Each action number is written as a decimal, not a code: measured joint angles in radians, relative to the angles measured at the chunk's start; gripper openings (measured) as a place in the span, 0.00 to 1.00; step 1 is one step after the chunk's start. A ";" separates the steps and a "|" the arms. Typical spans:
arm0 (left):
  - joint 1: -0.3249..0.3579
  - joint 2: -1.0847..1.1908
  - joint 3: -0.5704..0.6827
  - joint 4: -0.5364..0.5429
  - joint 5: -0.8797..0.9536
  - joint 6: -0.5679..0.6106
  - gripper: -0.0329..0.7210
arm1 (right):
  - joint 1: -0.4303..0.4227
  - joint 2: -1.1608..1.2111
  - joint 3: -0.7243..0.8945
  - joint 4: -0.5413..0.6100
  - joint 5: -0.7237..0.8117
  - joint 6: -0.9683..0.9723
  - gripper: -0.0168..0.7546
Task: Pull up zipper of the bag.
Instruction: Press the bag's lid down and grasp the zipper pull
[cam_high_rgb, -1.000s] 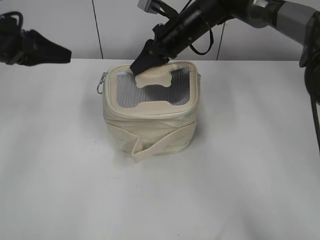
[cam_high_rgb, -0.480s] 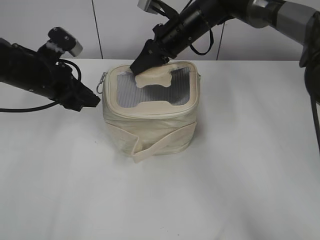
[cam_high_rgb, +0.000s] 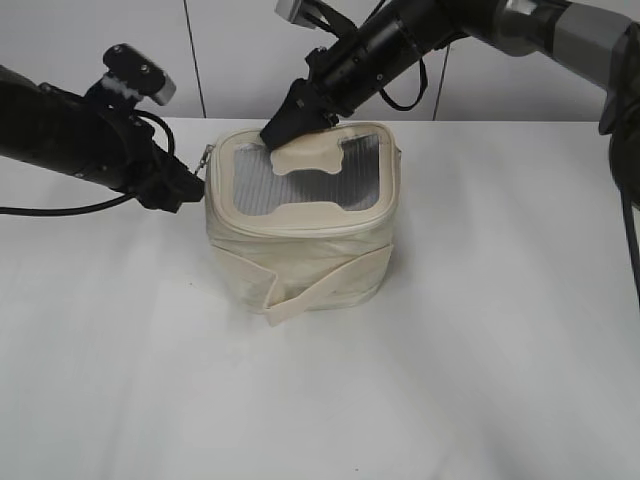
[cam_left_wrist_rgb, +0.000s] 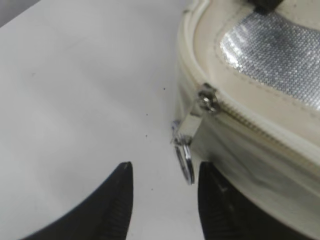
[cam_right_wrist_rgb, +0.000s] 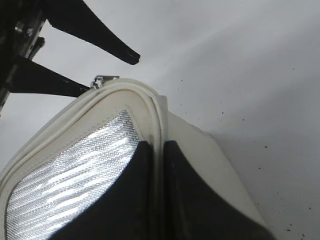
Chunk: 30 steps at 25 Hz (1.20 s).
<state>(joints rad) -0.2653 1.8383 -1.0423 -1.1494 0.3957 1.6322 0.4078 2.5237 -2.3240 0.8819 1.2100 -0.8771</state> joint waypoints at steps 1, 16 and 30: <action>0.000 0.008 -0.005 -0.005 0.001 0.002 0.49 | 0.000 0.000 0.000 0.000 0.000 0.000 0.09; -0.026 0.042 -0.050 -0.053 -0.036 0.027 0.30 | -0.004 0.000 0.000 0.000 0.000 0.002 0.08; -0.035 -0.010 0.014 -0.060 -0.033 0.027 0.06 | -0.004 0.000 0.000 0.000 0.000 0.012 0.08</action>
<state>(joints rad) -0.3006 1.8288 -1.0280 -1.2092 0.3631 1.6594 0.4035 2.5237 -2.3240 0.8819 1.2100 -0.8646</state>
